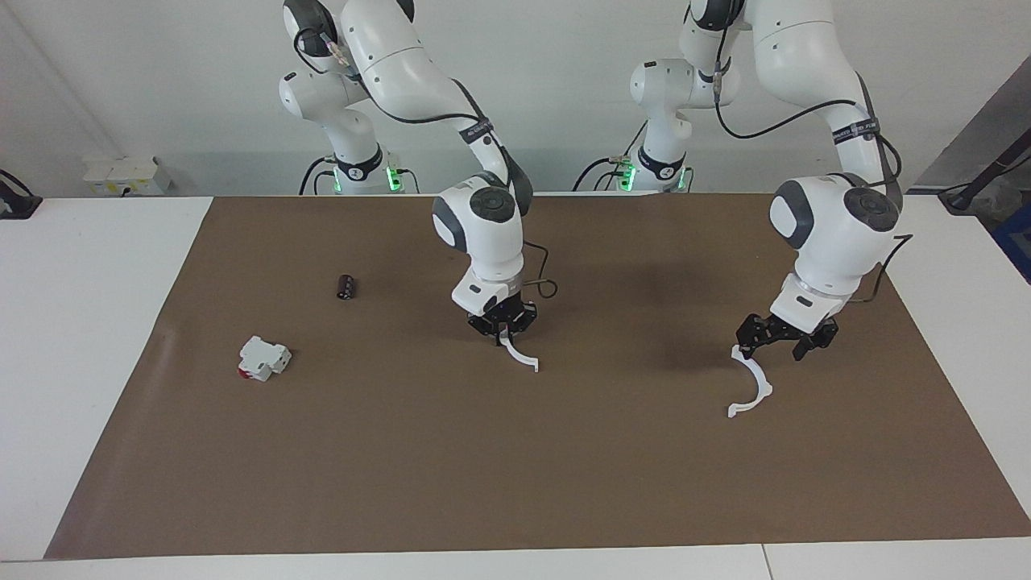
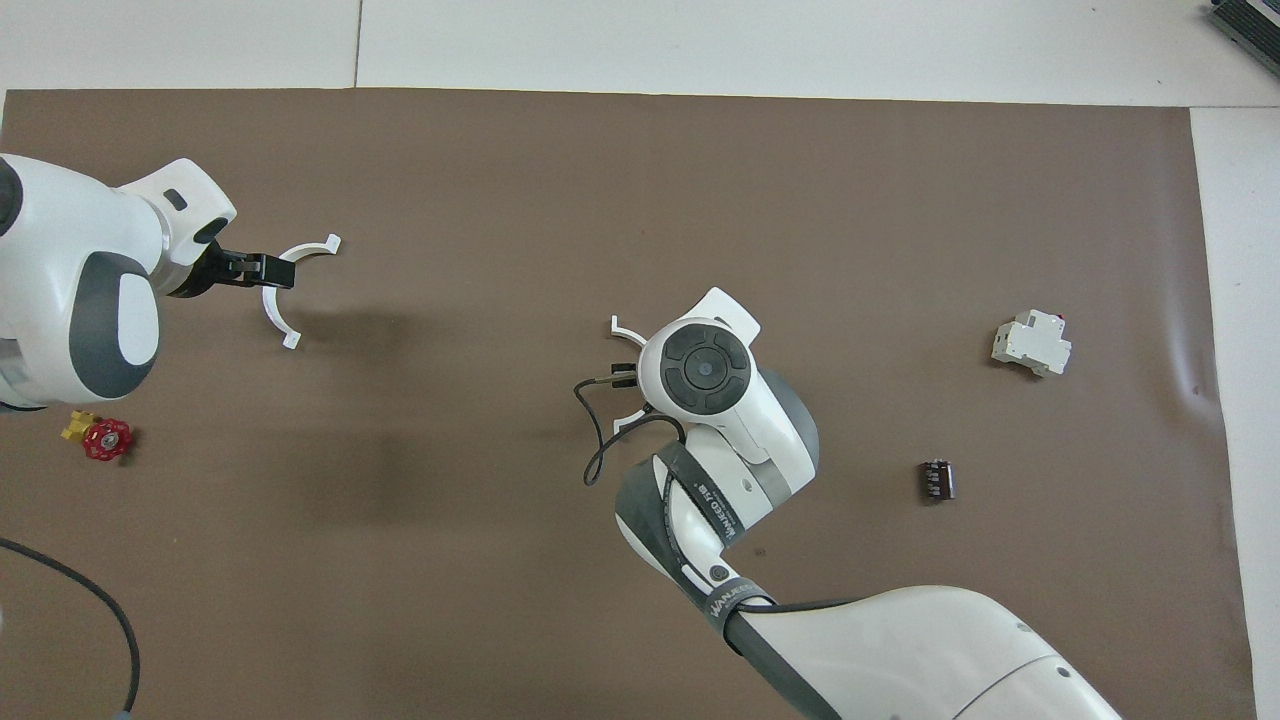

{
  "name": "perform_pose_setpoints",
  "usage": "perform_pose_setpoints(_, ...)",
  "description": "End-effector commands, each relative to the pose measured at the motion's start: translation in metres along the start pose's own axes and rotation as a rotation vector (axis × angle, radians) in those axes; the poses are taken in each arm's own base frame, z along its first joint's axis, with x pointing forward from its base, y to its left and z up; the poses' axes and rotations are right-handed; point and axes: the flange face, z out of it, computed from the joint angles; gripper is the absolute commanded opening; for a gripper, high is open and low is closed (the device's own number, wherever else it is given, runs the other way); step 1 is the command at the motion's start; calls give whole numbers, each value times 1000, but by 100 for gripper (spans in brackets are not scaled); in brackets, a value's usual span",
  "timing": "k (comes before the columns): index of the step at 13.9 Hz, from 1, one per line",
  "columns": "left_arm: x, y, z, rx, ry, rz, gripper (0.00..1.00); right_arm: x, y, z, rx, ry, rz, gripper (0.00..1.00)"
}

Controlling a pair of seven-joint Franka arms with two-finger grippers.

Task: Assemble drain pipe with both arms
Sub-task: 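Place the clamp half with the right gripper while the left gripper grasps the other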

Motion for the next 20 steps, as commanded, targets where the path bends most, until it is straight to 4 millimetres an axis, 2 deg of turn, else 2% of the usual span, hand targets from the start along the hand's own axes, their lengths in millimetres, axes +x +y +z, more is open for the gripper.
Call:
perform_pose_setpoints(1,19,-20,23,0,23,6,99,-3,-3,8,-7,20,12,21)
perform_pose_setpoints(2,19,-25,28,2,25,21,99,-2,-3,8,-6,21,14,40)
perform_pose_setpoints(4,19,-36,41,8,37,53,99,0,-3,4,-3,28,17,100)
perform_pose_setpoints(6,18,-37,56,15,50,72,98,5,-3,-15,7,45,17,100)
perform_pose_setpoints(8,13,-36,64,9,45,103,89,10,5,-44,13,57,34,100)
perform_pose_setpoints(10,12,-30,66,6,44,115,89,16,19,-76,11,66,59,100)
perform_pose_setpoints(13,8,-23,71,-7,31,111,87,36,76,-124,-8,68,132,100)
perform_pose_setpoints(16,8,-24,70,-20,34,96,83,49,129,-155,-28,64,151,100)
perform_pose_setpoints(19,8,-24,70,-24,39,87,81,53,184,-187,-42,36,168,100)
perform_pose_setpoints(20,8,-24,68,-26,38,86,71,52,203,-196,-51,23,178,100)
